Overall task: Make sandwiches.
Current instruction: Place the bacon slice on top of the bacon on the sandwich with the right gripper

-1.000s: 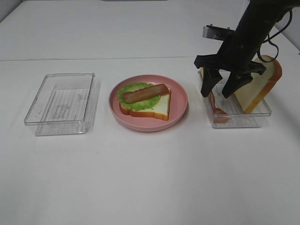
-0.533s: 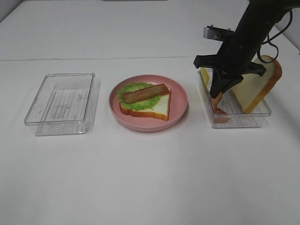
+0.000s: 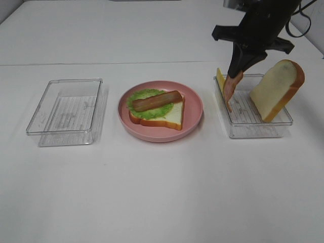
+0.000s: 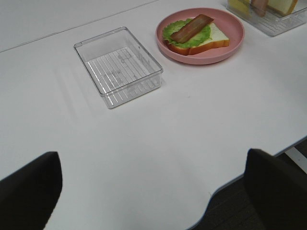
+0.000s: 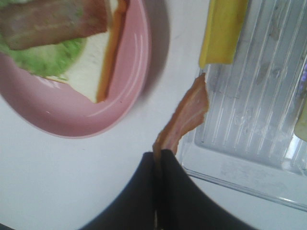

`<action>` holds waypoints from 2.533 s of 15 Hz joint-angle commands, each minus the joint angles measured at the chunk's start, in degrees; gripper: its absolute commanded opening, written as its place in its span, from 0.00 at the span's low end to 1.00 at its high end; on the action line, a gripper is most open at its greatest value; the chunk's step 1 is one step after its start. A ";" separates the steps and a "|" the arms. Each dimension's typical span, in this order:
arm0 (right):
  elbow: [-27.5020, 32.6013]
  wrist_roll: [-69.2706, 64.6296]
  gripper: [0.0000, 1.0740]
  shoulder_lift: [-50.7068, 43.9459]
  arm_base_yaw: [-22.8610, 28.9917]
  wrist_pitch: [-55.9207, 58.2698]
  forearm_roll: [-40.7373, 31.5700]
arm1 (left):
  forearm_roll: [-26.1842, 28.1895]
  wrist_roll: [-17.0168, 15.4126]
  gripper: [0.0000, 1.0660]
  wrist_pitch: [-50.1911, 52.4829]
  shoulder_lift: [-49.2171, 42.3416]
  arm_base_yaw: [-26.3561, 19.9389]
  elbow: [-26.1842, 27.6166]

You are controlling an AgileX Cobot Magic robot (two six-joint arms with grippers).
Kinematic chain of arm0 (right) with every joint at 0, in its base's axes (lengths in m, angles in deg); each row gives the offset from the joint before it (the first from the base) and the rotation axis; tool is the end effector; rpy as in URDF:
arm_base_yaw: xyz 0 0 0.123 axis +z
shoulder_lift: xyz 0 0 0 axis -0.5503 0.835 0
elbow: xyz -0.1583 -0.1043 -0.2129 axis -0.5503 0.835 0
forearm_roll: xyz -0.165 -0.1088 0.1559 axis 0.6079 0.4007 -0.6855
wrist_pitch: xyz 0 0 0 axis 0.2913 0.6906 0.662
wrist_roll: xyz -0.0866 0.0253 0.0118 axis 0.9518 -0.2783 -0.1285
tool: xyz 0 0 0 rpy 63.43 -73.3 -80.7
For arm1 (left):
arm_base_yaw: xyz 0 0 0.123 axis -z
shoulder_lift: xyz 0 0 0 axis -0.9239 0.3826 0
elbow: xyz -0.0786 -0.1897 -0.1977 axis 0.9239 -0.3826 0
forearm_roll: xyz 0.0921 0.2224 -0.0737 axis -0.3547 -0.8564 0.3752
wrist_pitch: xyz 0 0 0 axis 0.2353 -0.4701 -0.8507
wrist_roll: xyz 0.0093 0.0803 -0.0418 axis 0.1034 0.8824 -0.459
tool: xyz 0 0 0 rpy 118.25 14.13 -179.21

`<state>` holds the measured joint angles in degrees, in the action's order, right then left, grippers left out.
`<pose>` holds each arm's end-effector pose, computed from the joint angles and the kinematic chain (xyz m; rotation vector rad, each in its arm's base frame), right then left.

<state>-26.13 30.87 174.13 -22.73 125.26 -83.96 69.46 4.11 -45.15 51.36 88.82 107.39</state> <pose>0.4207 0.1067 0.2414 -0.2432 2.9436 0.4785 -0.0067 -0.0016 0.2778 0.4653 1.9861 -0.2395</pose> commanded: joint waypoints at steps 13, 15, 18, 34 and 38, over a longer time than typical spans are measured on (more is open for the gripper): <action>-0.63 10.37 0.00 1.66 11.63 -23.89 -30.71 | -0.11 -0.40 0.91 0.57 -0.46 0.11 -0.11; -0.63 10.37 0.00 4.98 13.52 -28.93 -32.14 | -0.11 -0.40 0.91 0.57 -0.46 0.11 -0.11; -0.63 10.08 0.00 8.88 13.24 -31.63 -36.10 | -0.11 -0.40 0.91 0.57 -0.46 0.11 -0.11; -0.63 -16.10 0.31 10.94 11.23 -20.17 -8.48 | -0.11 -0.40 0.91 0.57 -0.46 0.11 -0.11; -0.63 -14.90 0.64 10.43 11.23 -17.53 -8.31 | -0.11 -0.40 0.91 0.57 -0.46 0.11 -0.11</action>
<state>-26.58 15.29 185.59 -11.44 107.10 -92.62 69.40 4.11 -45.15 51.36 88.82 107.39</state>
